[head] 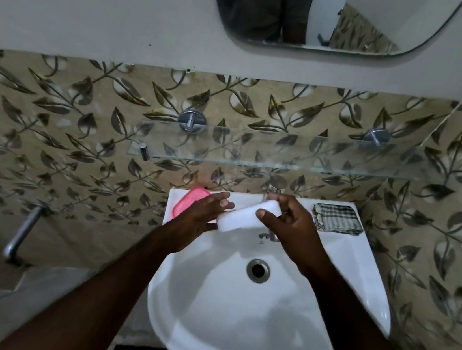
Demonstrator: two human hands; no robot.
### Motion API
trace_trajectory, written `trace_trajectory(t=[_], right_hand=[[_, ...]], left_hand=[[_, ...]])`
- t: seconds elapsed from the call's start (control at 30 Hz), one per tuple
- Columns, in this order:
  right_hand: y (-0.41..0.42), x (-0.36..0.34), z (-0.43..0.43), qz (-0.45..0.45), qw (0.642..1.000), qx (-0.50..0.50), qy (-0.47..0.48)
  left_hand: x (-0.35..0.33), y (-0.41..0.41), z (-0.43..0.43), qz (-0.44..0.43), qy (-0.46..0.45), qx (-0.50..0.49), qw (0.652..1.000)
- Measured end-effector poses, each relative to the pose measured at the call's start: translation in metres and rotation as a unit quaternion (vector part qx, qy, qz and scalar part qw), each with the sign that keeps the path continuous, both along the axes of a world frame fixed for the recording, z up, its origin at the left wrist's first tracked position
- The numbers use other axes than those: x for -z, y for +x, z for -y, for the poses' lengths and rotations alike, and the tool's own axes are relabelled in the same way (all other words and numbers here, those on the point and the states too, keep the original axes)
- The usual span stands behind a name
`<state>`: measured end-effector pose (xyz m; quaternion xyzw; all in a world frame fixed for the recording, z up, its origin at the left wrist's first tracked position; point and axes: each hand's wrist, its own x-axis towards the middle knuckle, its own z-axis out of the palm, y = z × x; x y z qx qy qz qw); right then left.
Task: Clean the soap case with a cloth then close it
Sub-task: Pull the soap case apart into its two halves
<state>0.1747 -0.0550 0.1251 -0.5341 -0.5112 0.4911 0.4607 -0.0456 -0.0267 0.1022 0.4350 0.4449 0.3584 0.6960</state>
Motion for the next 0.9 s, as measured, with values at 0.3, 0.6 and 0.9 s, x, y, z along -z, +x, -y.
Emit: trace_trajectory(t=[0.3, 0.6, 0.9], right_hand=[[0.035, -0.004, -0.019, -0.002, 0.996, 0.086, -0.020], [0.143, 0.091, -0.096, 0.390, 0.915, 0.067, -0.084], [0.142, 0.119, -0.133, 0.608, 0.776, 0.066, -0.155]], left_hand=[[-0.026, 0.060, 0.000, 0.025, -0.027, 0.086, 0.996], [-0.016, 0.078, -0.016, 0.232, -0.127, -0.007, 0.964], [-0.035, 0.076, -0.015, 0.273, -0.140, -0.073, 0.949]])
